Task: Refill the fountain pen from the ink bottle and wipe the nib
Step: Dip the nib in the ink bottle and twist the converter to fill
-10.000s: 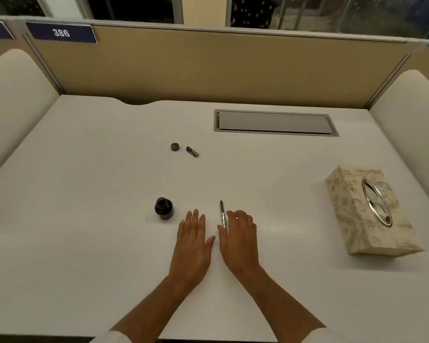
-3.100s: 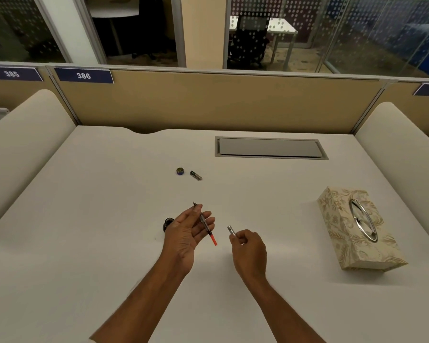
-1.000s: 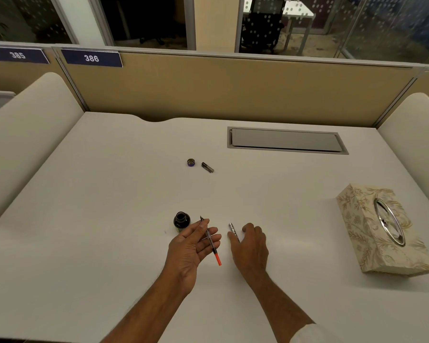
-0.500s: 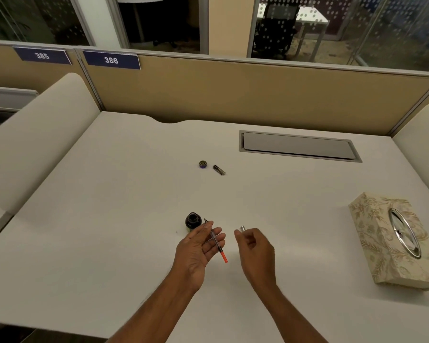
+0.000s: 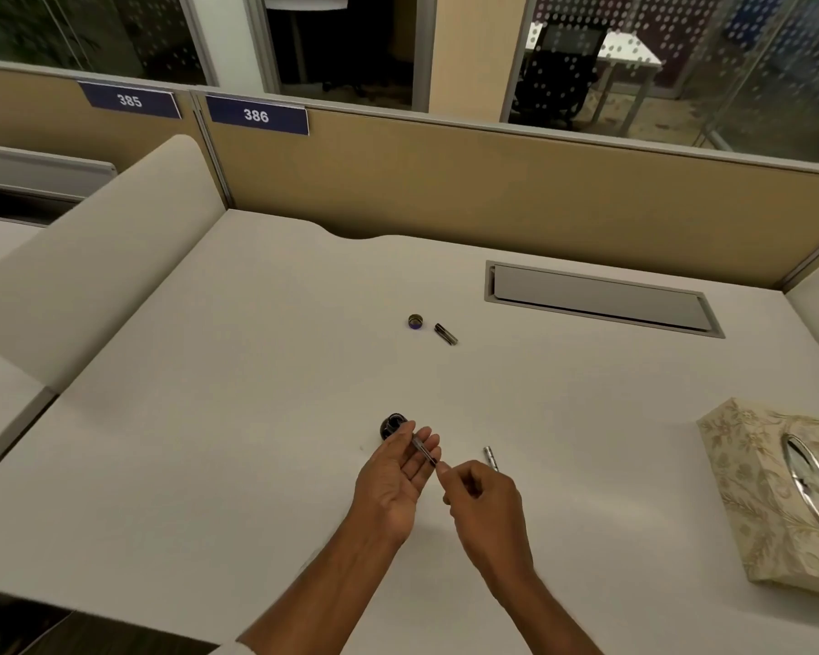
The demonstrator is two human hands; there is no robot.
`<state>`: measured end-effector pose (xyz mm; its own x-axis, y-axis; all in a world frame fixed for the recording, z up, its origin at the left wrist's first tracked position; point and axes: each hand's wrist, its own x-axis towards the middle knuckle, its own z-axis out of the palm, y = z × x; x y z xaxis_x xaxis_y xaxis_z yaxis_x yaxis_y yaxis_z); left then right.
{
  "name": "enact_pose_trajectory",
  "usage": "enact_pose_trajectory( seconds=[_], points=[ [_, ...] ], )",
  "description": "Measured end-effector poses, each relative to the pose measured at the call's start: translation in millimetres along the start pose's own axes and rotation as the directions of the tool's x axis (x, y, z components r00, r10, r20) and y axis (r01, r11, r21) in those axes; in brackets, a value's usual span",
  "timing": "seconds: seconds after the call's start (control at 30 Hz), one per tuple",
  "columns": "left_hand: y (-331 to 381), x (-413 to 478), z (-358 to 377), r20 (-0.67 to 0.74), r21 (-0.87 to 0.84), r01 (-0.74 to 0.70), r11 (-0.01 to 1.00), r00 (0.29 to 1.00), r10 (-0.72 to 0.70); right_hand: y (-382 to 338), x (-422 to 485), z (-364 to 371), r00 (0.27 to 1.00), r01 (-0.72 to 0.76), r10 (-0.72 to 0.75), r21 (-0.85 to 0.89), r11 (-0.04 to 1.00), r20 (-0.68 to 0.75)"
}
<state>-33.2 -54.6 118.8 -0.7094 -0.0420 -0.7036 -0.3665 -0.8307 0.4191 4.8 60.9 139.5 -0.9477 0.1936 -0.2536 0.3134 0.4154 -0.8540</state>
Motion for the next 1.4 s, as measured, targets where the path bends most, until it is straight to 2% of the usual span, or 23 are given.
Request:
enact_pose_trajectory(
  seconds=[0.13,0.3,0.53,1.17,1.4],
  points=[
    [2.6,6.0,-2.1,0.013,-0.047,0.021,0.999,1.0,-0.02,-5.9,0.5,5.8,1.0,0.018,-0.019,-0.074,0.997,-0.012],
    [1.7,10.0,-3.8,0.053,-0.088,0.081,0.993,0.996,-0.076,-12.3,2.3,8.8,0.991,0.079,-0.096,-0.177,0.981,-0.093],
    [-0.7,19.8,-11.9,0.115,-0.089,0.128,0.988,0.986,-0.118,-20.9,7.2,11.5,0.978,0.152,-0.192,-0.352,0.923,-0.082],
    [9.1,21.6,-5.7,0.178,-0.208,0.231,0.95,0.964,-0.196,-23.5,23.3,26.2,0.896,0.381,-0.432,-0.324,0.866,-0.103],
    [9.6,24.2,-2.5,0.203,-0.286,0.27,0.919,0.955,-0.217,-18.9,29.7,27.8,0.91,0.311,-0.389,-0.384,0.869,-0.144]
  ],
)
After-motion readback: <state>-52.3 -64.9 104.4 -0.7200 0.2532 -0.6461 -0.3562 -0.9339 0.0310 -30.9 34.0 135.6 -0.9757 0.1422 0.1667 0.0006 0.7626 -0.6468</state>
